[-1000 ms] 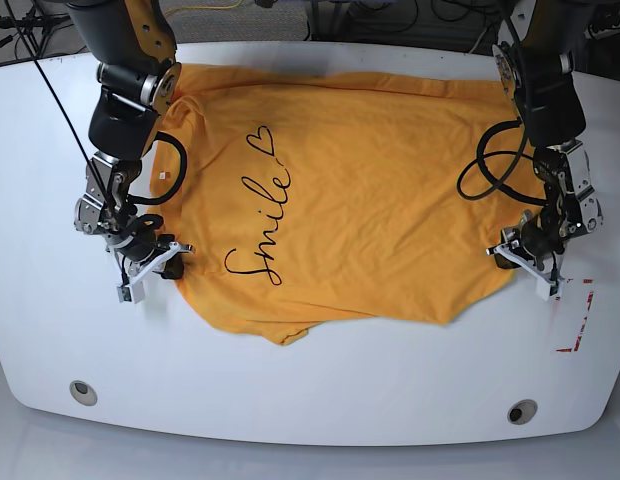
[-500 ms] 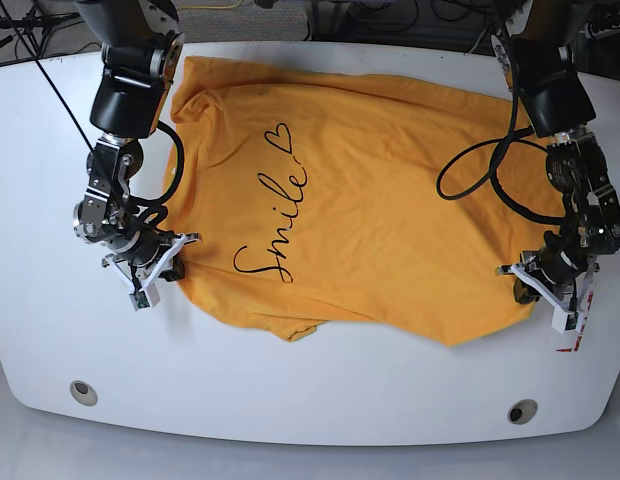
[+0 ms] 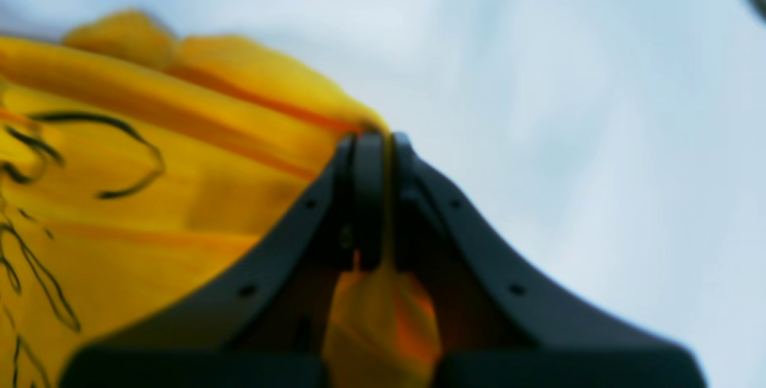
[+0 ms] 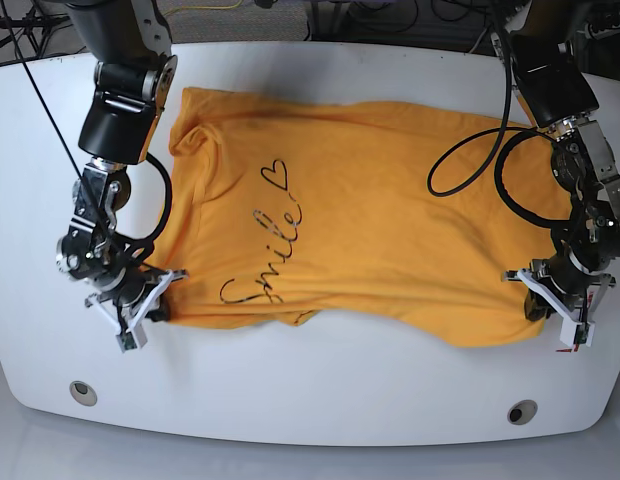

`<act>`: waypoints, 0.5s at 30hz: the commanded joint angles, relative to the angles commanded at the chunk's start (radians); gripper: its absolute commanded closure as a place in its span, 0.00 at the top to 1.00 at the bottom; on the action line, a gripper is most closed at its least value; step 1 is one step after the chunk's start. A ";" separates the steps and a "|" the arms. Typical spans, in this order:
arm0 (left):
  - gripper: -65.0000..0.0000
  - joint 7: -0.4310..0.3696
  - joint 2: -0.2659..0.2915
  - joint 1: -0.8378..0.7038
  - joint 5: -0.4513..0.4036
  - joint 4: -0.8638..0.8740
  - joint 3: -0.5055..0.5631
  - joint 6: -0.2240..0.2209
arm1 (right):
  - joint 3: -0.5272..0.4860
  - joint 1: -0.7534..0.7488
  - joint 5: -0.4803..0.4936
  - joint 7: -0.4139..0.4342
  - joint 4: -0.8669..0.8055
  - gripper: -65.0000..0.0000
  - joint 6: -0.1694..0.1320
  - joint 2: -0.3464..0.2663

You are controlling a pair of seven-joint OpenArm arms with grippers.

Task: Fold the T-shirt properly
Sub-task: 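Close both grippers on the two hem corners of the shirt, then lift the hem with both grippers and fold it over onto the collar edge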

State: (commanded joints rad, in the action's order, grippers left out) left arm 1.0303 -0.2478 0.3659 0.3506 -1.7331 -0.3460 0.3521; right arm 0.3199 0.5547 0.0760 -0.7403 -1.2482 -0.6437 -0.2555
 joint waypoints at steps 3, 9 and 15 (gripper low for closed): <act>0.04 0.000 0.000 0.043 0.000 -0.017 0.000 -0.003 | -0.005 0.060 0.000 -0.003 0.000 0.00 0.000 -0.003; 0.04 0.000 0.000 0.141 0.000 -0.077 -0.002 -0.074 | -0.120 0.181 0.000 -0.046 0.000 0.00 0.000 -0.052; 0.04 0.040 -0.002 0.285 0.000 -0.098 -0.002 -0.086 | -0.149 0.322 0.000 -0.068 0.000 0.00 0.000 -0.061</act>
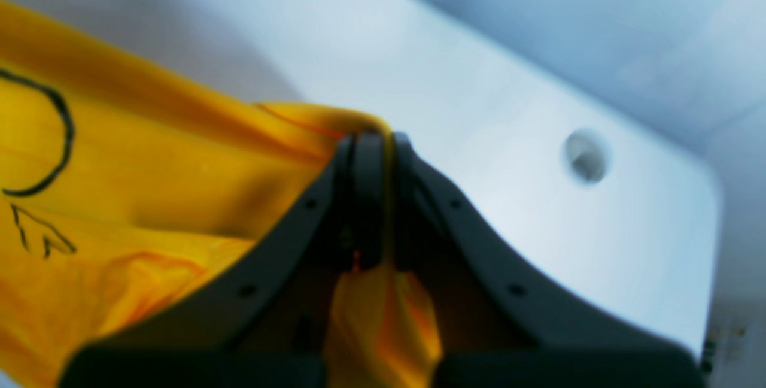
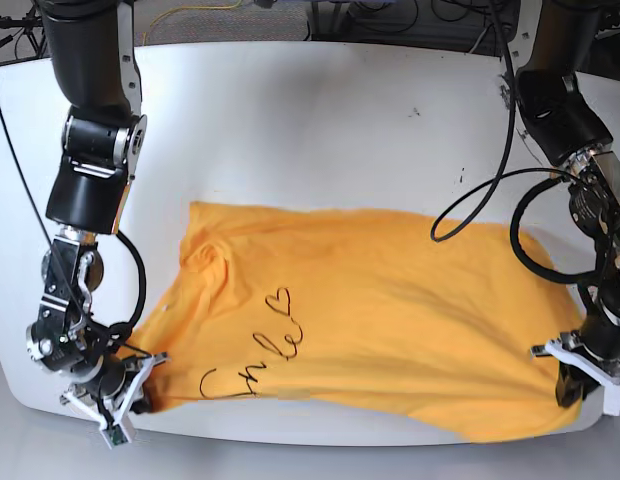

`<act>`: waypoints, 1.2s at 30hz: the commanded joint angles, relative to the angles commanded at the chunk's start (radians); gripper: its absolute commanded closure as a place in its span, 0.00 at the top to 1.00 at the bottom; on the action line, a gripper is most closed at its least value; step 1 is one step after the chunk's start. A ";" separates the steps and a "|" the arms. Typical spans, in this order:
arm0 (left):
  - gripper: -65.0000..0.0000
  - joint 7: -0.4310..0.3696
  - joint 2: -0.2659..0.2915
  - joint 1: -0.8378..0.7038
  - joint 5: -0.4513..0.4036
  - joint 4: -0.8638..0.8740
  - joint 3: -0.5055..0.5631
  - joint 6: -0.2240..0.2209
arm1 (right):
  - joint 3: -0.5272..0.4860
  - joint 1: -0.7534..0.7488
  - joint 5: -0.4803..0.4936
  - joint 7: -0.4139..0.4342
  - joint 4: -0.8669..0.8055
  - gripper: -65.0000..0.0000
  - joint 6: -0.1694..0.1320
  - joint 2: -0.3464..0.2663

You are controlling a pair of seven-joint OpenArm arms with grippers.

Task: Fold the T-shirt properly
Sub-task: 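Lift the hem with both grippers and fold it over onto the collar edge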

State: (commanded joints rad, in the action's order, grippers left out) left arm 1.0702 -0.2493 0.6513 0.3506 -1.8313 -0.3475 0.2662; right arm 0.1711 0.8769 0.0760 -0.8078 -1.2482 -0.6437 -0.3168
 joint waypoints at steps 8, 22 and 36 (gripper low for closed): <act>0.04 0.034 -0.005 0.227 -0.005 0.009 0.000 0.000 | -0.071 0.256 0.000 -0.094 0.003 0.00 -0.002 -0.038; 0.04 0.074 -0.006 0.345 -0.002 0.003 -0.002 0.002 | -0.138 0.433 0.011 -0.226 -0.040 0.00 -0.015 -0.120; 0.04 0.066 -0.005 -0.020 0.002 -0.081 -0.002 0.020 | 0.035 -0.100 0.011 -0.298 -0.410 0.00 -0.054 -0.137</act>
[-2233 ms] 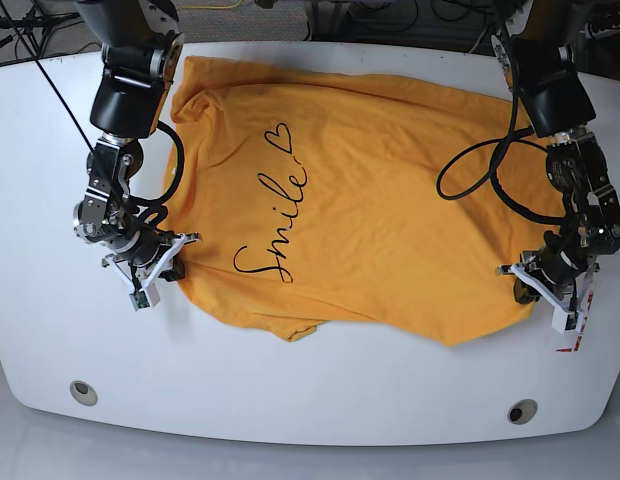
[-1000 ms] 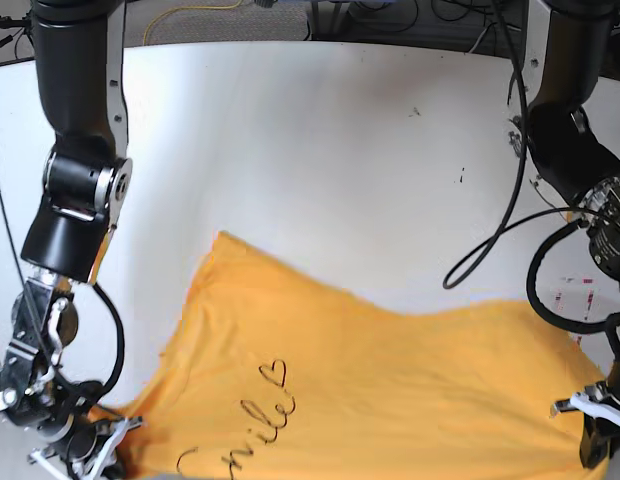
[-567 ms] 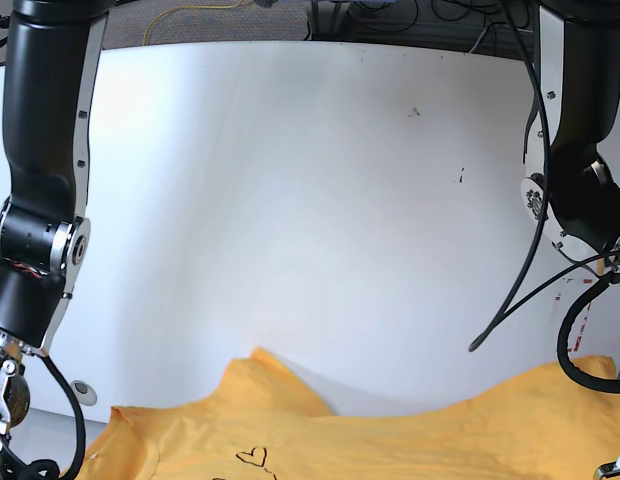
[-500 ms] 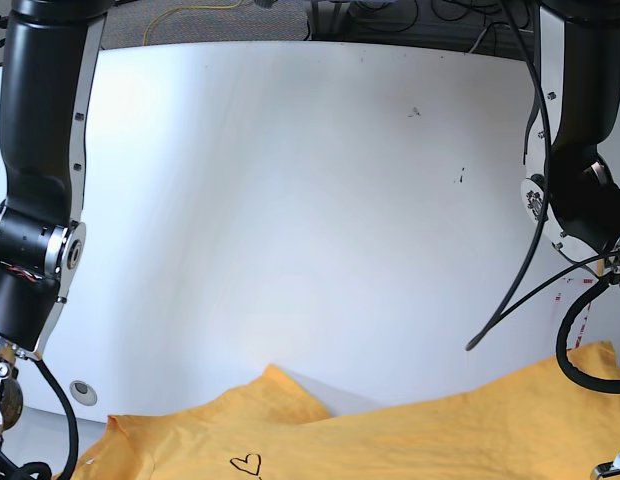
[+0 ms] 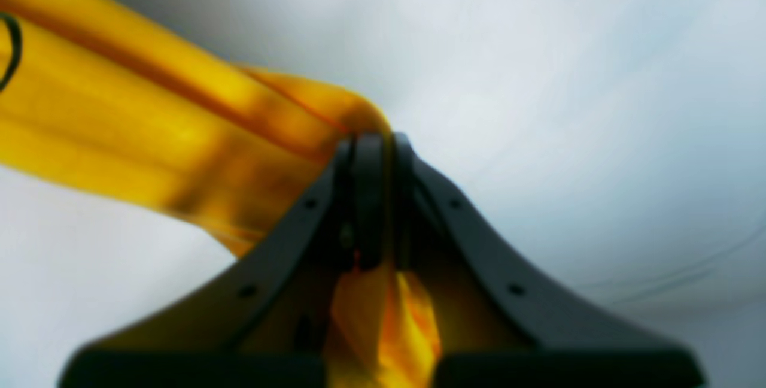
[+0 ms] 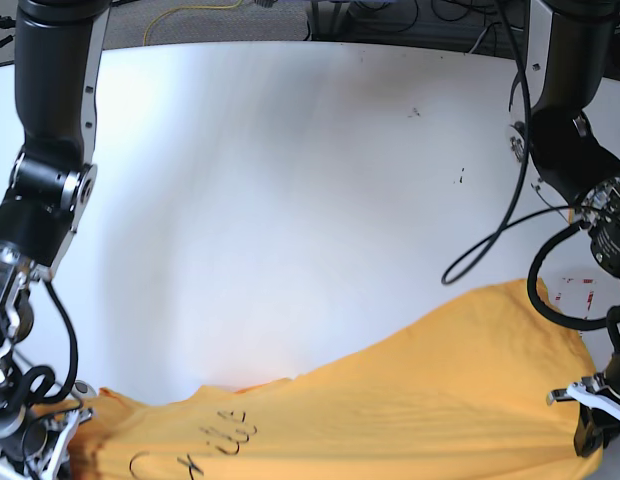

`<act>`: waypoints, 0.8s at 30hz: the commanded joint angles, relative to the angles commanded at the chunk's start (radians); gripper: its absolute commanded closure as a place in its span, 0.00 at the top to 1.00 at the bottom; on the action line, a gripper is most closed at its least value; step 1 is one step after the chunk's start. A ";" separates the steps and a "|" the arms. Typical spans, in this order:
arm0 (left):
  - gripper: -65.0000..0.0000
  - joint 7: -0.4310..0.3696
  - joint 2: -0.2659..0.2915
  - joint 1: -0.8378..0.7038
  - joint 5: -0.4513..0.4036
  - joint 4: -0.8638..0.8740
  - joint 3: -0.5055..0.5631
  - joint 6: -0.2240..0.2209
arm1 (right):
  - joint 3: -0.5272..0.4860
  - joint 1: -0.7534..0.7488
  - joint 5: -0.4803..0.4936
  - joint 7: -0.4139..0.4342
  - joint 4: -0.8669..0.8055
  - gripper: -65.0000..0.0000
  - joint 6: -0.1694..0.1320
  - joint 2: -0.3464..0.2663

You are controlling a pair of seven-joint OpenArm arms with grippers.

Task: Fold the T-shirt properly
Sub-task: 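Lift the hem with both grippers and fold it over onto the collar edge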

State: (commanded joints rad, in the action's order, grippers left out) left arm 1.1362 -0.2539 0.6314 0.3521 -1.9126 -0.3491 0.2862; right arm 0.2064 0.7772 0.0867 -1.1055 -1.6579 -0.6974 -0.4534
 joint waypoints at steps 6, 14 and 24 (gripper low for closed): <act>0.04 -0.002 0.005 -0.190 0.000 -0.035 -0.032 0.117 | 0.110 -0.298 0.000 0.006 -0.140 0.00 0.000 0.069; 0.04 -0.002 0.034 -0.434 -0.002 -0.041 -0.117 0.218 | 0.199 -0.588 0.000 0.055 -0.213 0.00 -0.001 0.157; 0.04 -0.002 0.035 -0.683 -0.002 -0.041 -0.201 0.281 | 0.242 -0.796 -0.002 0.123 -0.212 0.00 -0.001 0.227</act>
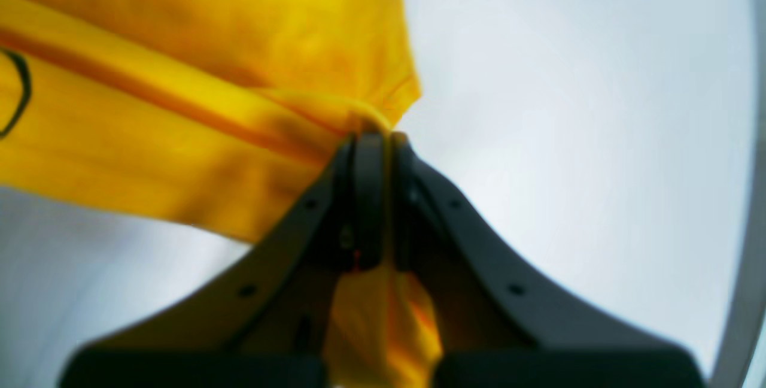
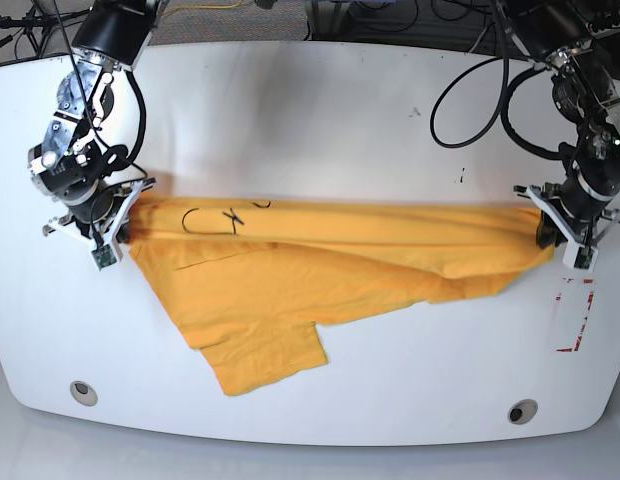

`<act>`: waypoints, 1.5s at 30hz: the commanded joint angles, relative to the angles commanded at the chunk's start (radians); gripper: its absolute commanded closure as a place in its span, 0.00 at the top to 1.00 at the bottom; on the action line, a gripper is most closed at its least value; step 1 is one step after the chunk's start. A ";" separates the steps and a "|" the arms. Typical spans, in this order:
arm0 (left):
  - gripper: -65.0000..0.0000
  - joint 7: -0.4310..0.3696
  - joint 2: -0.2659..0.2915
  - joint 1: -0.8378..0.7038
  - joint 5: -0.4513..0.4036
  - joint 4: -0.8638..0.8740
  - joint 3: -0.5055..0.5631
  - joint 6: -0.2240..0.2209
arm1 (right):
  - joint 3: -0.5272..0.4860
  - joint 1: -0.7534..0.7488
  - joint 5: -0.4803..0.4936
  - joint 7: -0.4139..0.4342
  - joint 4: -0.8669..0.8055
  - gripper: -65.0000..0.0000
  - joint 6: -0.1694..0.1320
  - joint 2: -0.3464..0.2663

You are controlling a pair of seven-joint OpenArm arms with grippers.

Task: Fold the T-shirt properly
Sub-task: 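Lift the hem with both grippers and fold it over onto the collar edge, then lower the folded hem at the collar edge and open both grippers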

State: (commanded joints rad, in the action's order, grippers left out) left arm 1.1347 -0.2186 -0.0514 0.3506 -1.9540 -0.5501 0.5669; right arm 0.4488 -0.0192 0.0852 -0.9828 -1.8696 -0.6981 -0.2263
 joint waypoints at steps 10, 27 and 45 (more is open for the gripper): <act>0.04 0.000 -0.003 -0.129 -0.005 0.002 -0.014 0.000 | 0.000 -0.115 -0.006 0.005 -0.003 0.00 0.000 0.035; 0.26 0.005 -0.037 -0.253 -0.006 0.006 -0.012 0.002 | -0.005 -0.207 -0.009 0.005 0.000 0.06 0.000 0.069; 0.81 0.009 -0.081 -0.322 -0.002 0.003 -0.023 0.002 | -0.005 -0.233 -0.008 0.003 0.002 0.69 0.000 0.071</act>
State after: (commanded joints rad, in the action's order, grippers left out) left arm 1.1439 -0.3000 -0.3736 0.3491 -1.9509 -0.5731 0.5685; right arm 0.4442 -0.2524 0.0775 -0.9797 -1.8681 -0.6981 -0.1557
